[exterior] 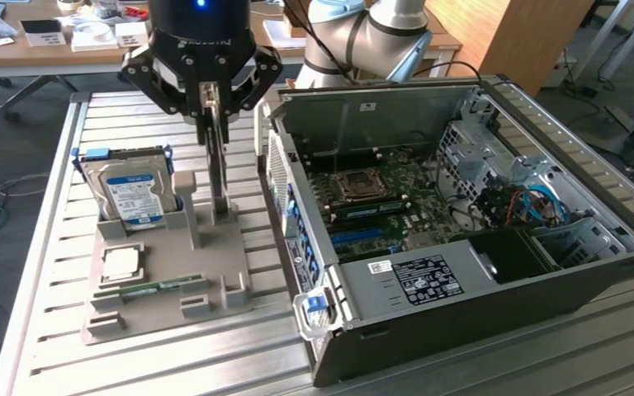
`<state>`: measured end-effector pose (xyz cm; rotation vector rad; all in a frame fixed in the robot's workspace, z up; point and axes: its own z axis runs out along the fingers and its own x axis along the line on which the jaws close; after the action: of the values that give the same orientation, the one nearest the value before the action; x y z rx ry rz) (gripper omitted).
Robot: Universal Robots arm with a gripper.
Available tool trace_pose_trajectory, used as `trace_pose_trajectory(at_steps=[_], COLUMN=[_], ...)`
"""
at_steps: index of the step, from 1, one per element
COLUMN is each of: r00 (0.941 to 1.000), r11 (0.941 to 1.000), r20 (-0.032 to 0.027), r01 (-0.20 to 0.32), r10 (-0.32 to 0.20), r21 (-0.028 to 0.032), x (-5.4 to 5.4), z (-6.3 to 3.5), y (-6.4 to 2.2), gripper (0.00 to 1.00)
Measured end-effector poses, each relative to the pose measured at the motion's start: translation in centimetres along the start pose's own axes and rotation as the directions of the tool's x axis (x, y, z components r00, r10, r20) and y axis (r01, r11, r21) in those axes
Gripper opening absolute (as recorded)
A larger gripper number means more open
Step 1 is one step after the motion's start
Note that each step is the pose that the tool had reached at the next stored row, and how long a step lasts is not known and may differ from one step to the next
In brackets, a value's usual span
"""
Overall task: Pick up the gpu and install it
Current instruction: 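Pick up the gpu and move the gpu toward the slot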
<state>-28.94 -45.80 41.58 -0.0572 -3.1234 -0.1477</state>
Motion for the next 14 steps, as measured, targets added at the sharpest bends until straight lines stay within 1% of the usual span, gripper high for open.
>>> trace_pose_trajectory(at_steps=[3,10,14], r00=[1.0000,1.0000,1.0000], r11=[1.0000,1.0000,1.0000], r20=[-0.0001,-0.0003,-0.0002], r01=[0.000,0.000,0.000], r10=[0.000,0.000,0.000], r21=[0.0001,0.0002,0.0001], x=[-0.01,-0.05,-0.49], z=[-0.22,-0.24,-0.23], y=[0.02,0.02,0.04], gripper=[0.27,0.27,0.27])
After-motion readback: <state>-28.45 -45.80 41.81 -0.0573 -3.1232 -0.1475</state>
